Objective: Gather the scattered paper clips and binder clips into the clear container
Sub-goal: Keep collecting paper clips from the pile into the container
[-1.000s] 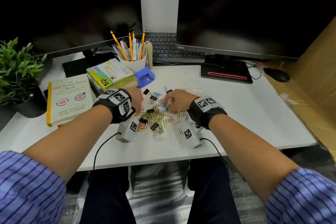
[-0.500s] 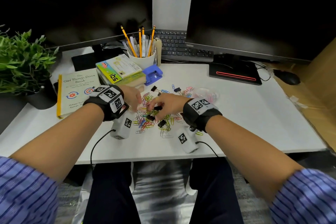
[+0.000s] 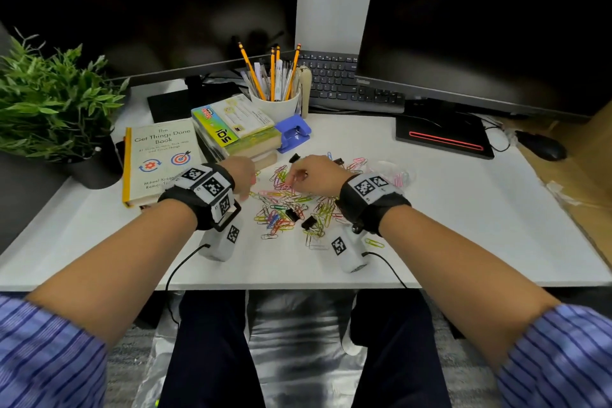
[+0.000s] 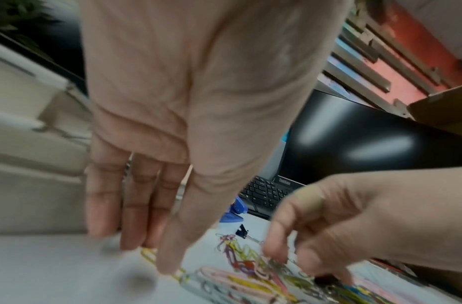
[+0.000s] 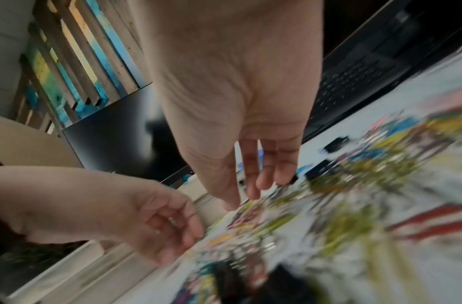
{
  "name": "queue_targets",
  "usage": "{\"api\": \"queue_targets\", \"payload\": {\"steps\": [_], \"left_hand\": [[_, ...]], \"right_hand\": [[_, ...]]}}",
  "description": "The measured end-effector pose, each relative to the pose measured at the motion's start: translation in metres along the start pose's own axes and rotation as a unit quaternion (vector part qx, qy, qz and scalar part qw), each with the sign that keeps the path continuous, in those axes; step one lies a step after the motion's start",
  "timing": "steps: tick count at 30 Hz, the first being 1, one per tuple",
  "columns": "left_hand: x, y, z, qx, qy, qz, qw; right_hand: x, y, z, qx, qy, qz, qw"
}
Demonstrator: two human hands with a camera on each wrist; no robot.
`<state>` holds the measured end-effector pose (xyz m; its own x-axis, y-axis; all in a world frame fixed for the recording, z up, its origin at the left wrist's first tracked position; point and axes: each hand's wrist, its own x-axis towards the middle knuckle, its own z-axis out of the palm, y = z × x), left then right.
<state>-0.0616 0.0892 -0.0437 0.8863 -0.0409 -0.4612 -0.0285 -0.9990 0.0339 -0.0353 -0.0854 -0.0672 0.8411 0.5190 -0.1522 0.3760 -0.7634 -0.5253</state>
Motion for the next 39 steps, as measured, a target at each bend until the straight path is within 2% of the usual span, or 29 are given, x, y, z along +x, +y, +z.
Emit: {"api": "queue_targets", "payload": {"steps": [3, 6, 10, 13, 18, 21, 25, 28, 32, 34, 37, 39], "left_hand": [[0.002, -0.002, 0.004, -0.015, 0.020, 0.003, 1.000], [0.003, -0.010, 0.003, -0.058, 0.037, 0.007, 0.998], [0.006, -0.023, 0.001, -0.105, 0.083, 0.020, 0.991], [0.007, -0.025, 0.003, -0.106, 0.098, 0.033, 0.989], [0.009, -0.015, 0.006, -0.066, 0.083, 0.037, 0.994], [0.012, -0.006, 0.009, -0.034, 0.075, 0.045, 0.996], [0.018, 0.001, 0.017, -0.016, 0.089, 0.024, 0.996], [0.020, 0.004, 0.016, -0.024, 0.091, 0.014, 0.995], [0.021, 0.005, 0.016, -0.053, 0.089, -0.001, 0.995], [0.022, 0.007, 0.017, -0.071, 0.087, -0.001, 0.994], [0.022, 0.011, 0.018, -0.082, 0.078, 0.000, 0.994], [0.020, 0.014, 0.017, -0.080, 0.078, -0.002, 0.994]], "right_hand": [[0.011, -0.017, 0.013, 0.035, -0.022, -0.013, 0.999], [0.020, -0.023, 0.025, 0.004, -0.028, -0.020, 0.999], [0.026, -0.017, 0.024, -0.032, -0.025, -0.032, 0.999], [0.027, -0.008, 0.017, -0.020, -0.032, -0.011, 0.999], [0.027, 0.010, 0.002, 0.113, 0.008, 0.059, 0.992], [0.026, 0.016, -0.004, 0.240, 0.028, 0.117, 0.963], [0.027, 0.014, -0.006, 0.274, 0.034, 0.171, 0.946], [0.027, 0.012, -0.006, 0.232, 0.026, 0.138, 0.963], [0.027, 0.010, -0.008, 0.034, 0.013, 0.082, 0.996], [0.026, 0.011, -0.008, -0.039, -0.015, 0.062, 0.997], [0.023, 0.020, -0.004, -0.080, -0.067, 0.041, 0.994], [0.023, 0.026, -0.001, -0.093, -0.069, 0.033, 0.993]]}}
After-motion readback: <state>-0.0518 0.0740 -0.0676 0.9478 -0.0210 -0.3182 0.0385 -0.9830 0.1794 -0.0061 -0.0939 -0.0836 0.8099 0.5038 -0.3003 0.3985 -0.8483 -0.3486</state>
